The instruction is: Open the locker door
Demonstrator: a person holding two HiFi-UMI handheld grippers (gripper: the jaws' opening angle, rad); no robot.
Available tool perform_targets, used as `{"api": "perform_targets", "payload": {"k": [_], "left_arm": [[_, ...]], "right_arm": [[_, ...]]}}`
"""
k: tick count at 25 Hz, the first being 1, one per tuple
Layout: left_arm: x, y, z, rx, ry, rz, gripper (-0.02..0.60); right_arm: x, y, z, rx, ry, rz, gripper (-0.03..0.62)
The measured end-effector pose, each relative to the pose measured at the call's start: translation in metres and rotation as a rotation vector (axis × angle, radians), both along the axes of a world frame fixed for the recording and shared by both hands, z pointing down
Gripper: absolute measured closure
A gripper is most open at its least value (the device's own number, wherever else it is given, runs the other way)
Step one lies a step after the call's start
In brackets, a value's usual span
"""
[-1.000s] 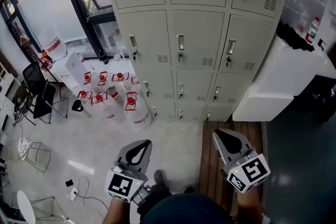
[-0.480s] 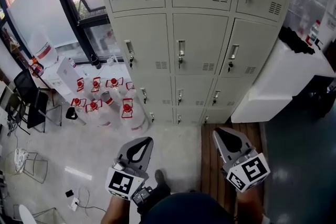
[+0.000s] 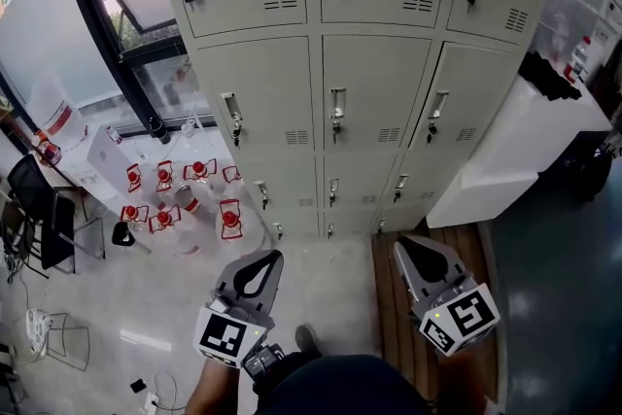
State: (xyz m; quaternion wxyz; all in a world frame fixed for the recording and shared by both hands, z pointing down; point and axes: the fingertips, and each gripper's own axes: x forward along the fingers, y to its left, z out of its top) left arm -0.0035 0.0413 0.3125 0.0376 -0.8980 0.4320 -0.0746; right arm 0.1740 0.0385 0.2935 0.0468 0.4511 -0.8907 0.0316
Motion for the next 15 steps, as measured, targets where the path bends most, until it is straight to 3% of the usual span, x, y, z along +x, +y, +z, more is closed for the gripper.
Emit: {"api": "perform_targets", "payload": {"k": [15], "left_arm": [[-0.053,-0.079,-0.001,0.010,0.005,0.140,0.565]], "right_arm": [[-0.053,-0.056,0.001,-0.003,-0.002,0.141,0.557]]}}
